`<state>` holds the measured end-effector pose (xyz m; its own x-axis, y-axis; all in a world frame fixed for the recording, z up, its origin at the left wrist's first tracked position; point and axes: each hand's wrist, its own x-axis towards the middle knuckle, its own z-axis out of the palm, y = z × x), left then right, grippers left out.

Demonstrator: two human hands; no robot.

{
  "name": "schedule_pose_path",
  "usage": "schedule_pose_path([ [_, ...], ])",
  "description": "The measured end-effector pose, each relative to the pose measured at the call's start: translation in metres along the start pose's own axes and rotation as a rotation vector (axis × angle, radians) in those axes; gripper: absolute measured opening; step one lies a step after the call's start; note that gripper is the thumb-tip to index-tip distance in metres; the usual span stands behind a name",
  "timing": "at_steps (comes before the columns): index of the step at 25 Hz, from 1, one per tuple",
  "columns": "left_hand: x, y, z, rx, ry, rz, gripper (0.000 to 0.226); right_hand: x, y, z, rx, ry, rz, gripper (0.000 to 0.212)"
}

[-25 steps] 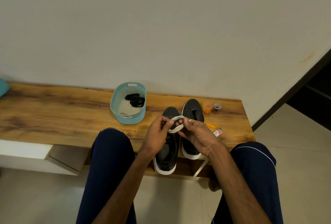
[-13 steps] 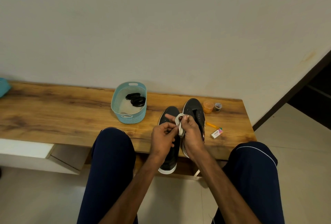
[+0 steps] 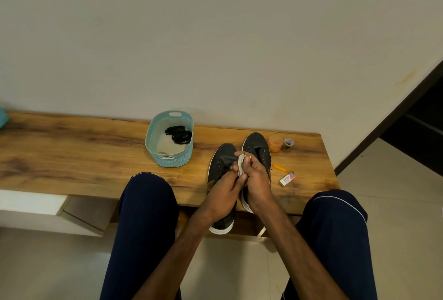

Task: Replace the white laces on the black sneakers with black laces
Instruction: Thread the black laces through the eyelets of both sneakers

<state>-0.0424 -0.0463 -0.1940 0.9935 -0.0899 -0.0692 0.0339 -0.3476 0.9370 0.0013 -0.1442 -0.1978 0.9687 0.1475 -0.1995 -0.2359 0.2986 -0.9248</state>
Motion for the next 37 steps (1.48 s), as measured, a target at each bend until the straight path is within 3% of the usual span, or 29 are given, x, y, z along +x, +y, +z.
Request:
schedule_pose_path([
  [3, 0.0, 0.001, -0.003, 0.134, -0.056, 0.0, 0.018, -0.001, 0.0, 0.001, 0.1, -0.032, 0.051, 0.033],
  [5, 0.0, -0.001, -0.008, 0.397, -0.069, 0.025, 0.02, -0.002, 0.0, 0.001, 0.11, -0.064, 0.058, 0.035],
  [7, 0.003, -0.002, -0.018, 0.563, -0.059, 0.022, 0.017, -0.003, -0.003, 0.001, -0.004, -0.099, 0.011, 0.031],
  [11, 0.008, -0.004, -0.052, 0.669, -0.138, -0.066, 0.022, -0.004, -0.01, 0.0, -0.254, -0.161, -0.098, 0.025],
  [13, 0.005, -0.008, -0.067, 0.623, -0.225, -0.108, 0.027, -0.004, -0.014, 0.0, -0.26, -0.218, -0.018, 0.024],
  [15, 0.0, -0.01, -0.076, 0.42, -0.285, -0.168, 0.029, -0.002, -0.02, -0.003, -0.211, -0.312, 0.09, 0.027],
  [18, -0.002, -0.008, -0.082, 0.034, -0.247, -0.266, 0.022, 0.002, -0.026, -0.007, -0.18, -0.387, 0.127, 0.033],
  [20, -0.001, -0.006, -0.081, -0.06, -0.247, -0.287, 0.022, 0.003, -0.024, -0.006, -0.14, -0.387, 0.108, 0.035],
  [24, -0.004, -0.002, -0.077, -0.137, -0.313, -0.304, 0.025, 0.002, -0.012, 0.003, 0.006, -0.38, 0.129, 0.045],
  [32, -0.007, 0.004, -0.073, -0.121, -0.408, -0.304, 0.033, 0.002, -0.007, -0.002, -0.018, -0.485, 0.159, 0.04],
  [37, -0.008, -0.001, -0.066, -0.102, -0.33, -0.254, 0.03, 0.0, -0.009, 0.004, 0.037, -0.322, 0.134, 0.042],
])
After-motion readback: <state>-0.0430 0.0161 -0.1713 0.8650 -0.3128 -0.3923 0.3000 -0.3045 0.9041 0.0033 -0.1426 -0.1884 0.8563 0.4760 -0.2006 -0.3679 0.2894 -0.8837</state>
